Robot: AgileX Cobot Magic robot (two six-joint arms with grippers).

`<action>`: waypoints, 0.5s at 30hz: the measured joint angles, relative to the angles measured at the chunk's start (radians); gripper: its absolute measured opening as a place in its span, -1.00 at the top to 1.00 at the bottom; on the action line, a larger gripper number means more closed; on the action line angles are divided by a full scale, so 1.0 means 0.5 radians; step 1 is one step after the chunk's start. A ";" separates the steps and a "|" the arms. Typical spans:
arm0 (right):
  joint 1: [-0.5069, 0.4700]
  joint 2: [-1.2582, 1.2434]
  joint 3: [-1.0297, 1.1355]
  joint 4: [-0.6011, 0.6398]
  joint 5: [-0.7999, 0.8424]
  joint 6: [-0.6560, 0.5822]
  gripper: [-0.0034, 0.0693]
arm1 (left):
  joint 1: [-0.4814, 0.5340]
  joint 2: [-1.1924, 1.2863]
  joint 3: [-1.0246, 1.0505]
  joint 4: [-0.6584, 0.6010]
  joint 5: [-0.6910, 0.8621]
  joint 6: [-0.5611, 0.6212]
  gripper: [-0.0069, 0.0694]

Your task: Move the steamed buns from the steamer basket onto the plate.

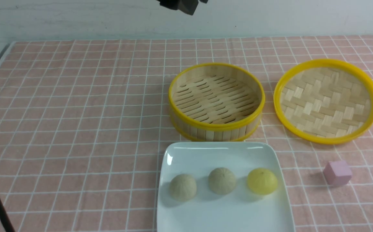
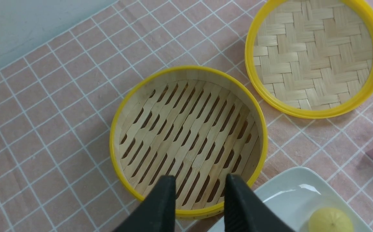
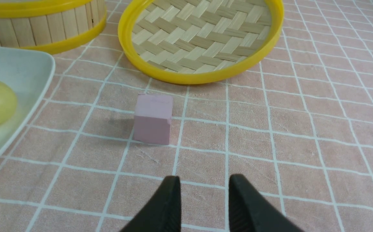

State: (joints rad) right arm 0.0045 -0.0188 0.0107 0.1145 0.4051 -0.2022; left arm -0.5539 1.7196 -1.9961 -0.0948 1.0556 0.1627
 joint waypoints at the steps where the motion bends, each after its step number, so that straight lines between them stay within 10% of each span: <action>1: 0.000 0.000 0.000 0.000 0.000 0.000 0.25 | 0.000 0.000 0.000 0.000 0.000 0.000 0.18; 15: 0.000 0.000 0.000 0.000 0.000 0.000 0.25 | 0.000 0.000 0.000 -0.027 -0.048 0.000 0.18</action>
State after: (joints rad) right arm 0.0045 -0.0188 0.0107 0.1145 0.4051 -0.2022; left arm -0.5539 1.7196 -1.9961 -0.1085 1.0315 0.1627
